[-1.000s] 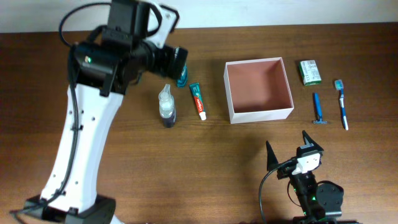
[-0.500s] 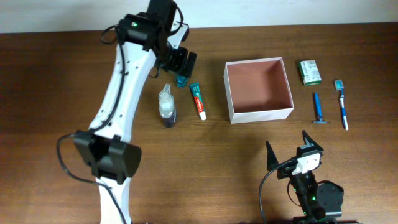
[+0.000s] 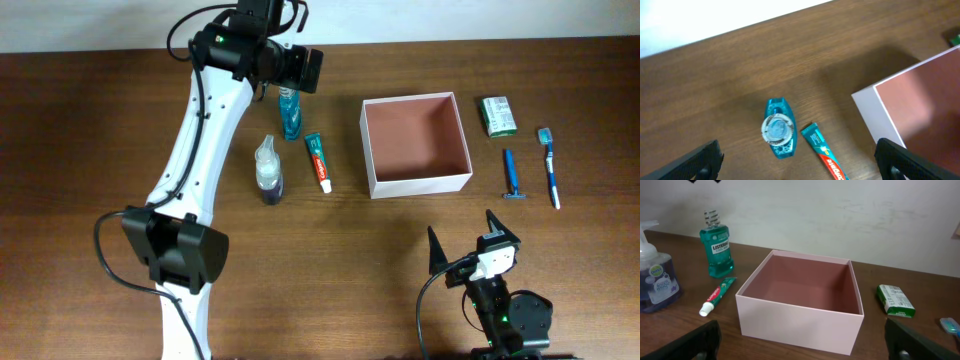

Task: Pack container
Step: 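Raise the left arm and move the gripper over the green Listerine bottle, then close the left gripper on the Listerine bottle cap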

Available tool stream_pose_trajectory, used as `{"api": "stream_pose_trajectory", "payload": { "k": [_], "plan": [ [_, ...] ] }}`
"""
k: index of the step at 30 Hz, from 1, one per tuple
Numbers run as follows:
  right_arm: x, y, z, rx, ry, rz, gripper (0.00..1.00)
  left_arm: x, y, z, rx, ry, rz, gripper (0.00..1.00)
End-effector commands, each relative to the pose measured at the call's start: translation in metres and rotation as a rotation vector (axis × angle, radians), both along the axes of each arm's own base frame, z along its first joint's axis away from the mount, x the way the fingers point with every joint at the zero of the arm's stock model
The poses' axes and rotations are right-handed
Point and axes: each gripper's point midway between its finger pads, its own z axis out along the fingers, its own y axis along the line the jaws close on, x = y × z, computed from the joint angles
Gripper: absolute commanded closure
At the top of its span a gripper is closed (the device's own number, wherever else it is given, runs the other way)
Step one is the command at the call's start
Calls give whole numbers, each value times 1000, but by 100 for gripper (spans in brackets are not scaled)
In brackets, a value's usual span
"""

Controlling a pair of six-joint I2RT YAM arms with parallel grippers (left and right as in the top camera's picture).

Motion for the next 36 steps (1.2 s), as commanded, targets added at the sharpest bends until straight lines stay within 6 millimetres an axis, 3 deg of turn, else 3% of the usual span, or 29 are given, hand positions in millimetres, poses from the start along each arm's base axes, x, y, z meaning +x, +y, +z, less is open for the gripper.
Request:
{"api": "stream_pose_trajectory", "payload": {
  "k": [1, 9, 19, 23, 36],
  "plan": [
    [0, 1, -3, 3, 9, 1, 1, 9, 6, -30, 28, 51, 61, 1],
    [0, 1, -3, 3, 9, 1, 1, 13, 5, -76, 28, 149, 114, 0],
    [0, 1, -3, 3, 9, 1, 1, 21, 14, -94, 89, 151, 151, 1],
    [0, 1, -3, 3, 9, 1, 1, 20, 14, -112, 103, 184, 150, 1],
    [0, 1, -3, 3, 9, 1, 1, 20, 14, -118, 108, 197, 150, 1]
  ]
}}
